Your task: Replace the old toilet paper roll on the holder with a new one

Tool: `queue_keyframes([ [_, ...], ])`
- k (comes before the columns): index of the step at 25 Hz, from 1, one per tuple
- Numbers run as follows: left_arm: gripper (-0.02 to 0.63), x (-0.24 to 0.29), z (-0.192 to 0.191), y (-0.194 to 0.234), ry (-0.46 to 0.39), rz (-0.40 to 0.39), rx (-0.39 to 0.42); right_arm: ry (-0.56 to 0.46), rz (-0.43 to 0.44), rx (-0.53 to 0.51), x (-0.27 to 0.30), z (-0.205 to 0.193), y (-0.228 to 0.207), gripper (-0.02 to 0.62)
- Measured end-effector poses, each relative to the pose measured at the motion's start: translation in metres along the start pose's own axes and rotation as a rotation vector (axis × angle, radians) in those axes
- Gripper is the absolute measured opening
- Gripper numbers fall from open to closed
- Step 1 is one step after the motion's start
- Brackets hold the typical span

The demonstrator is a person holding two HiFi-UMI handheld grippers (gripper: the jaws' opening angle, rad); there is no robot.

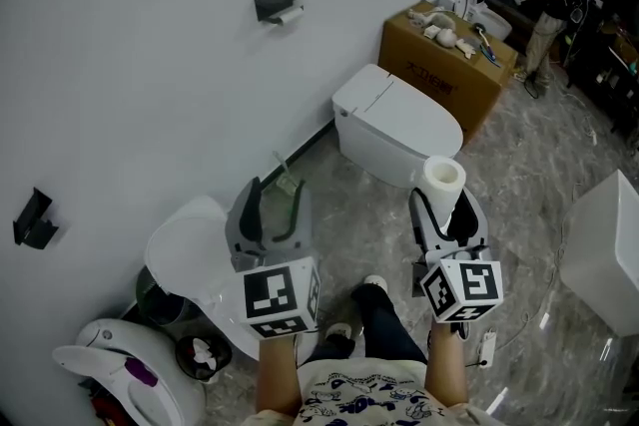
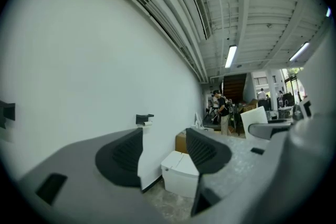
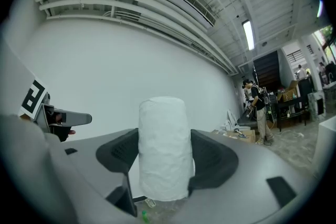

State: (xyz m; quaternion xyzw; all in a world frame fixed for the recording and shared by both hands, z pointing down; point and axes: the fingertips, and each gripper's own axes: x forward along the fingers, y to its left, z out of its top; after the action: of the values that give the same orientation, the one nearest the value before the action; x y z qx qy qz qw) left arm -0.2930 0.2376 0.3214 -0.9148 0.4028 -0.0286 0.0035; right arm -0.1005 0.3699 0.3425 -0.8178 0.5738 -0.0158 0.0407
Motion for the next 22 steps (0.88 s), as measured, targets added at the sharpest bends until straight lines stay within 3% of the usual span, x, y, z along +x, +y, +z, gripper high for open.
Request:
queue_keyframes([
  [22,0.239,0.179,0.021,-0.065,-0.012,0.172,0.022,-0.016,0.158,-0.006,0.175,0.023,-0.138,0.311],
])
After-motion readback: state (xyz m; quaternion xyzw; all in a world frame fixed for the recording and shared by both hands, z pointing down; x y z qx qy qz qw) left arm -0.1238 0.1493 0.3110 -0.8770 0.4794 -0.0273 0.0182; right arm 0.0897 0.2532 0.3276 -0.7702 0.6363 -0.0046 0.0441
